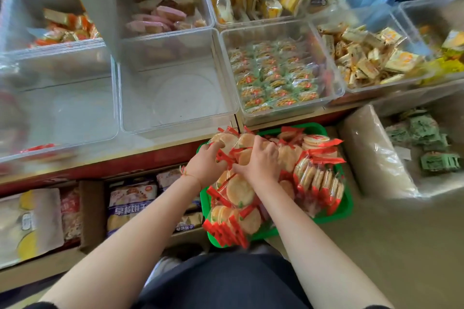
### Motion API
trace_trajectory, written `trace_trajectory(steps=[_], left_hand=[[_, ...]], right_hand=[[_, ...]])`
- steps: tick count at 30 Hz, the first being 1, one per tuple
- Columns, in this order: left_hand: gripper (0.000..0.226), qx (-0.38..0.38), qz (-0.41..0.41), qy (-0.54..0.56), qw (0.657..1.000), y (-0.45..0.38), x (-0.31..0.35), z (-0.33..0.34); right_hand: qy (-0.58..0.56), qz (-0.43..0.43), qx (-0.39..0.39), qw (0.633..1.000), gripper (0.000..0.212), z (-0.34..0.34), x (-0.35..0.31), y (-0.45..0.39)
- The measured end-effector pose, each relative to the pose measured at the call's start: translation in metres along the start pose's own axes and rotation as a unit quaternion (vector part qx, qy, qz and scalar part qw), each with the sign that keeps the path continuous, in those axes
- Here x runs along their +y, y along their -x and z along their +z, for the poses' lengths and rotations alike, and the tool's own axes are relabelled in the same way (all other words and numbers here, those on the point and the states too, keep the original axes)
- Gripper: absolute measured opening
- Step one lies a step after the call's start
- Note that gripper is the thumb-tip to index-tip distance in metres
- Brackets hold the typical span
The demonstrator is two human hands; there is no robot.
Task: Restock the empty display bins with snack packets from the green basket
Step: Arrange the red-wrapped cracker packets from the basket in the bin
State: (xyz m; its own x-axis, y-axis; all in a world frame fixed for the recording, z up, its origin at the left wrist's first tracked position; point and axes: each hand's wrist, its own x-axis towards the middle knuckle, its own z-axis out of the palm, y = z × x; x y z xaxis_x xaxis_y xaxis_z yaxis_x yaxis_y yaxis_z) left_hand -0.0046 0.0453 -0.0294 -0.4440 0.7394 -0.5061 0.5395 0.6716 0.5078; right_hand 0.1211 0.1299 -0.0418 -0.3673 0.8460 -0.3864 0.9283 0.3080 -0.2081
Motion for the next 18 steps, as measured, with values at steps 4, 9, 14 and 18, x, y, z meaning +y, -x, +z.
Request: trace_trajectory(steps=[4,9,14,18], left_hand=[[0.051,-0.005,-0.008,0.001,1.0,0.001,0.005,0.003],[0.034,0.033,-0.008,0.019,0.999,0.009,0.007,0.002],[0.021,0.004,-0.085,0.372,0.924,0.016,0.021,-0.009],[0.03,-0.119,-0.098,0.57,0.807,0.023,0.025,-0.016]], right_hand=[[-0.029,-0.021,0.022,0.999,0.087,-0.006,0.002,-0.002],[-0.165,-0.036,0.108,0.98,0.077,-0.033,0.011,-0.01],[-0.483,-0.055,-0.054,0.872,0.06,-0.058,0.01,-0.011],[-0.647,0.033,-0.171,0.742,0.038,-0.054,-0.002,0.004]])
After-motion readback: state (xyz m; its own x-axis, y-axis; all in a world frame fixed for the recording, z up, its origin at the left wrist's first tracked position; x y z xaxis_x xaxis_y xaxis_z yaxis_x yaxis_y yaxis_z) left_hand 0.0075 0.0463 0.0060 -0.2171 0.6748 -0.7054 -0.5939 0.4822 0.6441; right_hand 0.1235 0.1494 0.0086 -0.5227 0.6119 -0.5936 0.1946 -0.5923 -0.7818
